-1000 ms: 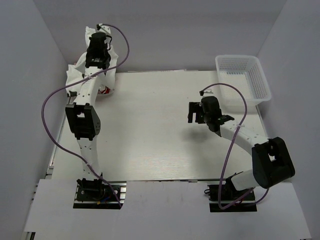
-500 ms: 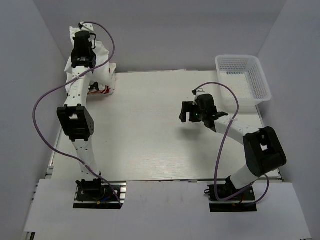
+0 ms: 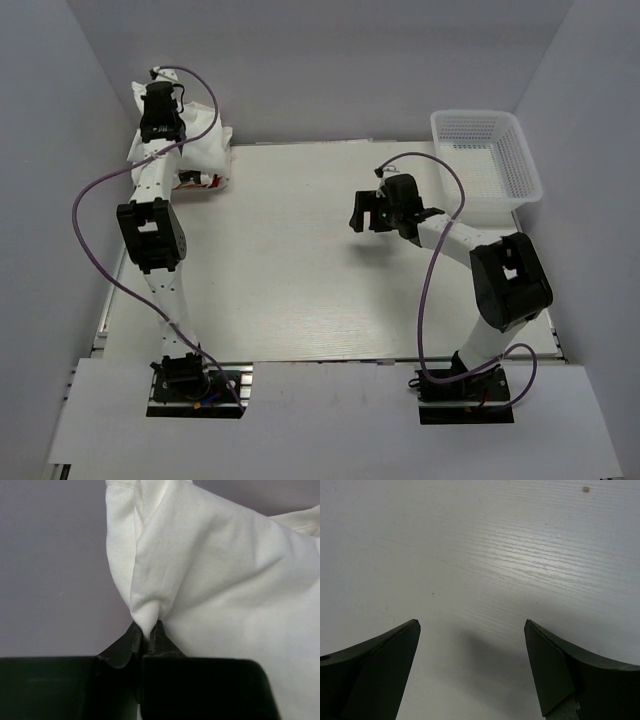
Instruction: Fold and stack the t-shirts
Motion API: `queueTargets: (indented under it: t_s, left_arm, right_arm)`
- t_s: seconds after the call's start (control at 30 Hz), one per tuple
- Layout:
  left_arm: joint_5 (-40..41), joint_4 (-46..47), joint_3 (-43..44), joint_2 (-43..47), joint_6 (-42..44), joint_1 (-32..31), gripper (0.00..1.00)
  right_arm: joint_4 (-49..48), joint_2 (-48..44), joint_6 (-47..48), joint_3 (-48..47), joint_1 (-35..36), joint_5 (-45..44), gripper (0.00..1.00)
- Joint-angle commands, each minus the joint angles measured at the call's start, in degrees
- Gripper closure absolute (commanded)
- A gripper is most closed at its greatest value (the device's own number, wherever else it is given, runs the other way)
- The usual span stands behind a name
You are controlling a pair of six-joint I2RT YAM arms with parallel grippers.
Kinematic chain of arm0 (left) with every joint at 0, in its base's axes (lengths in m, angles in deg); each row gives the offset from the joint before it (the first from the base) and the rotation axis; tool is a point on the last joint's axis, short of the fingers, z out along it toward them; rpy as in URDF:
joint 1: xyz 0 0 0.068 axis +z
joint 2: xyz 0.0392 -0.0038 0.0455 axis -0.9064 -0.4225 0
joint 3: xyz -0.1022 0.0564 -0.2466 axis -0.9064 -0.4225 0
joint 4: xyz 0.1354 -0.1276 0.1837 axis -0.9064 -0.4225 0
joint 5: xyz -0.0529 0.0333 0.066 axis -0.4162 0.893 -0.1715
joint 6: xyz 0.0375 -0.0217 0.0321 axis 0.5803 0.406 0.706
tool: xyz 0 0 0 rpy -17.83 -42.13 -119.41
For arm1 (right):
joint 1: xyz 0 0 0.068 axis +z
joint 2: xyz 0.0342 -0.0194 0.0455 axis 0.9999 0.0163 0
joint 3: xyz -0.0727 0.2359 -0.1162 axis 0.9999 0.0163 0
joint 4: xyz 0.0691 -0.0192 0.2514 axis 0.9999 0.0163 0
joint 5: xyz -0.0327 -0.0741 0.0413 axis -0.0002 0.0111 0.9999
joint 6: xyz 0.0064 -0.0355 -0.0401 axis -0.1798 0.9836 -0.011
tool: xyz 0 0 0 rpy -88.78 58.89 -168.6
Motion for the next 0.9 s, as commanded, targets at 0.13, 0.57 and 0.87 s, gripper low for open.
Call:
queueTargets:
  t_s: [0.13,0.57,0.87]
  left_arm:
    - [1.9,8.8,0.5,-0.8,2.2,1.8,1.00]
    - [10.1,10.6,-1.9,0.3,-0.3,1.8,0.00]
    - [-4.9,-7.4,-3.8,8.8,-18.5,0.0,0.00]
  right_arm:
    - [1.5,1.3,-0.7,-2.9,0.1,-0.3,0.10]
    - [2.7,0.5,-0.8,-3.6,0.1,-0.3,0.10]
    - [-1.3,-9.5,-2.4,4.0,-0.1,-0.7,0.10]
